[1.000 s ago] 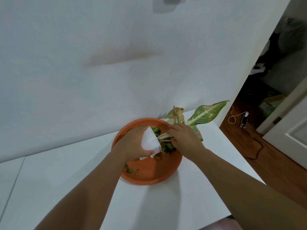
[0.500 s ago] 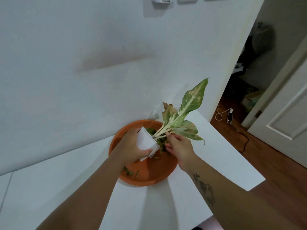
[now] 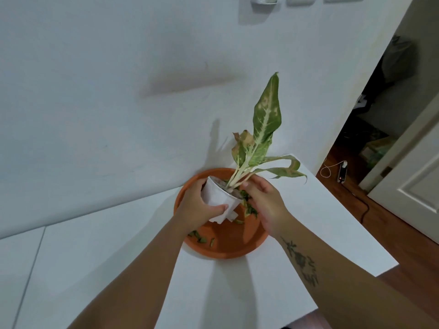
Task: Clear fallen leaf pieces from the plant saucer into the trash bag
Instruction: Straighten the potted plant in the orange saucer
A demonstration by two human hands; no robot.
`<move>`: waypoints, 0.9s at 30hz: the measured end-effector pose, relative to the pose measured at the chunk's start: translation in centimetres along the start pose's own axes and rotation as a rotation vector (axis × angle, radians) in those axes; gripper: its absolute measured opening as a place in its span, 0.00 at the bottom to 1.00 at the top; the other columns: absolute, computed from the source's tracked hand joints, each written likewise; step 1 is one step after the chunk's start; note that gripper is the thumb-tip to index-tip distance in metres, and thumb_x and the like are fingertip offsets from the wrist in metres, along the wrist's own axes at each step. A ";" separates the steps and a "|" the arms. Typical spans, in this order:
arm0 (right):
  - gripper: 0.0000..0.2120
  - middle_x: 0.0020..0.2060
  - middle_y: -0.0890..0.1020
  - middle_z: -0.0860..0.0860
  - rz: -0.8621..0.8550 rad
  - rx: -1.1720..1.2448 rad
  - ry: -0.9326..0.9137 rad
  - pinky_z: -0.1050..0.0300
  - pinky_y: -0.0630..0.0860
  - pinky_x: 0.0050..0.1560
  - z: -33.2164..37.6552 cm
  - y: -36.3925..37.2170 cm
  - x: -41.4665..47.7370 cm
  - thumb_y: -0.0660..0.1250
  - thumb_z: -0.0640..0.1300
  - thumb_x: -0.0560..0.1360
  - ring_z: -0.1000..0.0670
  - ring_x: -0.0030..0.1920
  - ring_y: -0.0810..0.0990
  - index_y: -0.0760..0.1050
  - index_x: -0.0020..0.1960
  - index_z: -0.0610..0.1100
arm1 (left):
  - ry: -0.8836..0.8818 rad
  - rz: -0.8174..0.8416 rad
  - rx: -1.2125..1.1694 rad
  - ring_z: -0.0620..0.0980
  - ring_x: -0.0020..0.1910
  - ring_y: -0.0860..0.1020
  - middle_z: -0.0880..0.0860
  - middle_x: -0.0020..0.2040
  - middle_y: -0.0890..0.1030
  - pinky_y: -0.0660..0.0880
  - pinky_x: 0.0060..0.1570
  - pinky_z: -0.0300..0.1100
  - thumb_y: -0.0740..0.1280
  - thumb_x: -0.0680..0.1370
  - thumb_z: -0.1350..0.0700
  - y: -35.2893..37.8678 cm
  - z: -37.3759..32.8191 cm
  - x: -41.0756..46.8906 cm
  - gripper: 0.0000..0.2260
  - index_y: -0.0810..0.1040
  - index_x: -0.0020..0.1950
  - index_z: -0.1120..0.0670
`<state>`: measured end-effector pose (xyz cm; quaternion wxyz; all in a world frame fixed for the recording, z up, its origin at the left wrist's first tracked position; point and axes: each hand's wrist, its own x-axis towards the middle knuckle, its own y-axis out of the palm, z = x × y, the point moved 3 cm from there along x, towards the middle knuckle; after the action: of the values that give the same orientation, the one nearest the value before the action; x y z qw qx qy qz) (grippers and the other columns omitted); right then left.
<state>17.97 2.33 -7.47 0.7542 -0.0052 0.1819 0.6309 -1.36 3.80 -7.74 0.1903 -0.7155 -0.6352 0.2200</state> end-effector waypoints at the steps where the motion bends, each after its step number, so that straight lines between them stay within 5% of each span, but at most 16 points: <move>1: 0.19 0.57 0.83 0.54 0.006 -0.031 0.012 0.53 0.75 0.61 -0.4 0.0 -0.1 0.72 0.48 0.72 0.52 0.59 0.80 0.77 0.62 0.52 | -0.018 0.002 -0.058 0.46 0.61 0.77 0.44 0.63 0.77 0.78 0.59 0.50 0.79 0.59 0.41 -0.1 0.2 -0.1 0.41 0.69 0.69 0.45; 4: 0.24 0.58 0.81 0.50 -0.008 -0.041 0.130 0.53 0.77 0.58 -1.7 -0.2 -0.3 0.72 0.50 0.72 0.51 0.58 0.80 0.73 0.66 0.47 | -0.047 -0.004 -0.154 0.45 0.58 0.79 0.44 0.60 0.79 0.80 0.55 0.49 0.80 0.59 0.43 -0.4 0.5 -0.4 0.39 0.71 0.67 0.44; 7: 0.13 0.53 0.85 0.46 0.070 0.037 0.194 0.60 0.80 0.48 -2.1 0.2 -0.5 0.69 0.46 0.76 0.50 0.52 0.84 0.79 0.58 0.41 | -0.052 -0.013 -0.219 0.44 0.57 0.78 0.44 0.60 0.79 0.80 0.55 0.48 0.81 0.61 0.46 -0.3 0.3 -0.7 0.35 0.72 0.65 0.44; 10: 0.09 0.51 0.86 0.45 0.096 0.092 0.175 0.57 0.80 0.52 -1.8 0.4 -0.2 0.68 0.42 0.77 0.49 0.51 0.85 0.80 0.55 0.39 | -0.059 -0.006 -0.267 0.42 0.58 0.78 0.42 0.60 0.78 0.79 0.52 0.40 0.81 0.63 0.49 -0.2 0.0 -0.6 0.33 0.72 0.63 0.42; 15: 0.06 0.44 0.88 0.51 0.097 0.042 0.111 0.60 0.82 0.45 -0.9 0.3 0.5 0.68 0.39 0.76 0.51 0.48 0.86 0.82 0.50 0.46 | -0.051 0.005 -0.208 0.44 0.62 0.76 0.43 0.63 0.78 0.74 0.62 0.45 0.81 0.60 0.44 -0.9 0.2 -0.4 0.36 0.73 0.65 0.45; 21: 0.17 0.54 0.84 0.48 0.031 -0.113 0.052 0.55 0.80 0.55 -1.1 0.8 0.9 0.71 0.42 0.74 0.50 0.53 0.84 0.77 0.62 0.44 | -0.076 0.005 -0.277 0.44 0.63 0.77 0.45 0.63 0.79 0.75 0.64 0.50 0.81 0.59 0.46 -0.3 1.0 -0.6 0.36 0.73 0.64 0.46; 27: 0.10 0.49 0.86 0.52 -0.003 -0.160 0.058 0.51 0.78 0.59 -2.2 1.0 0.7 0.72 0.45 0.71 0.51 0.52 0.84 0.83 0.52 0.51 | -0.094 -0.021 -0.293 0.41 0.61 0.78 0.40 0.59 0.80 0.78 0.60 0.48 0.83 0.55 0.43 0.2 2.7 -0.7 0.32 0.72 0.53 0.32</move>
<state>16.52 2.65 -9.47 0.7469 -0.0838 0.1526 0.6418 -2.79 3.02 -10.04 0.0560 -0.7178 -0.6762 0.1561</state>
